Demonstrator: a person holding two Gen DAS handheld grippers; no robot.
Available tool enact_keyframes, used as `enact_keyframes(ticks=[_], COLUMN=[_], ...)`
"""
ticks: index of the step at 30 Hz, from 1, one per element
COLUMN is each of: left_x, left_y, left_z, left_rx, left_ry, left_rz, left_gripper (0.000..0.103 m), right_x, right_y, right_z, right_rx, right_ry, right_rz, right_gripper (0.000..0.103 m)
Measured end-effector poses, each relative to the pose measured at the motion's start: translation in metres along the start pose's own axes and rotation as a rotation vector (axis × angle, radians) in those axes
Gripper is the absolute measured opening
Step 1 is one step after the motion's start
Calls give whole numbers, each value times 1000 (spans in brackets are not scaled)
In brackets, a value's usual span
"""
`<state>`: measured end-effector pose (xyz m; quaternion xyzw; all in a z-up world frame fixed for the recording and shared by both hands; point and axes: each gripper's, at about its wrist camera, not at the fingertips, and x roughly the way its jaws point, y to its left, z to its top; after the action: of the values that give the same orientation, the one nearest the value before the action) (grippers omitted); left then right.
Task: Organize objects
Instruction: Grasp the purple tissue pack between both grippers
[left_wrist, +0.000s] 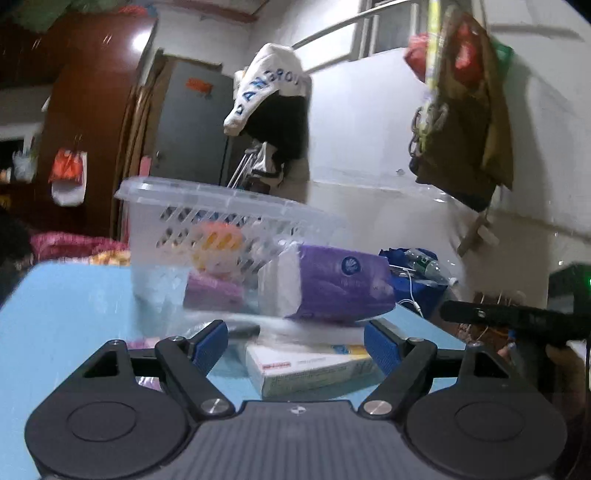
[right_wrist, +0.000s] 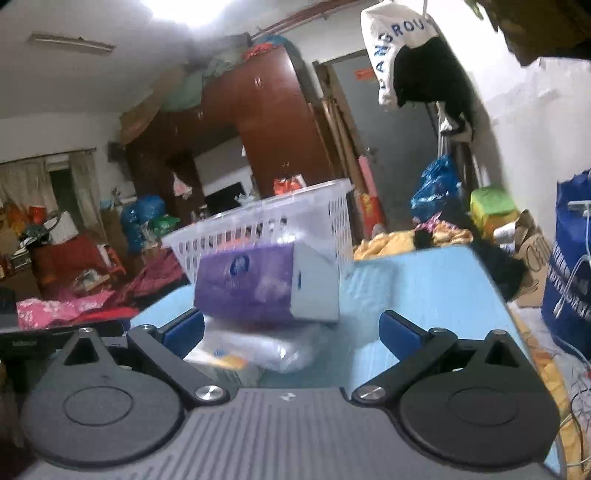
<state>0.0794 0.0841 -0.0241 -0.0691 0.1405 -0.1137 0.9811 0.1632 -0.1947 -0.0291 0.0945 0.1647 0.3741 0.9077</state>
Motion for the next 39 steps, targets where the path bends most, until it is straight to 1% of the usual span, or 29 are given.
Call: enact_keyframes(ticks=[1, 3, 6, 11, 14, 17, 18, 20, 22, 23, 24, 26, 27, 28, 29, 32, 33, 36, 39], left_x=[4, 12, 30, 51, 62, 71, 74, 81, 87, 90, 92, 96, 97, 98, 99, 98, 97, 90, 81], left_y=[-3, -7, -9, -11, -8, -3, -2, 0, 0, 0, -1, -1, -2, -2, -3, -3, -4, -11, -15], left_z=[2, 5, 11, 21, 27, 30, 30, 32, 33, 33, 33, 32, 32, 32, 33, 32, 32, 29, 28], left_rx=[7, 13, 5, -6, -27, -54, -57, -59, -59, -58, -56, -50, -49, -49, -51, -46, -38, -3, 18], left_ry=[0, 6, 38, 55, 56, 69, 73, 86, 98, 103, 109, 120, 125, 126, 125, 125, 123, 95, 66], left_rz=[3, -16, -21, -21, -45, -68, -74, -79, -83, -89, -87, -84, -86, -85, -83, -74, -69, -54, -62], left_gripper=[84, 84, 84, 84, 83, 81, 80, 78, 77, 77, 77, 73, 69, 61, 58, 54, 53, 49, 47], right_x=[3, 5, 11, 21, 34, 46, 48, 52, 56, 57, 58, 60, 60, 60, 59, 57, 56, 50, 42], right_y=[-1, -2, 0, 6, 6, -1, -3, -4, -6, -7, -8, -7, -7, -7, -6, -5, -4, -4, 0], right_z=[4, 12, 15, 17, 24, 27, 27, 25, 26, 25, 26, 25, 25, 25, 24, 25, 24, 22, 22], right_rx=[-4, 12, 18, -12, -24, 22, 28, 18, 26, 30, 27, 17, 12, 9, 6, -9, -24, -30, -49], right_ry=[6, -17, 1, 1, 24, 70, 80, 89, 100, 105, 113, 127, 133, 137, 140, 135, 129, 110, 76], right_rz=[-18, -35, -9, -43, -23, 47, 59, 55, 73, 83, 88, 96, 103, 104, 112, 109, 108, 108, 104], right_gripper=[103, 103, 103, 103, 102, 90, 89, 87, 85, 81, 76, 71, 68, 65, 63, 60, 58, 51, 49])
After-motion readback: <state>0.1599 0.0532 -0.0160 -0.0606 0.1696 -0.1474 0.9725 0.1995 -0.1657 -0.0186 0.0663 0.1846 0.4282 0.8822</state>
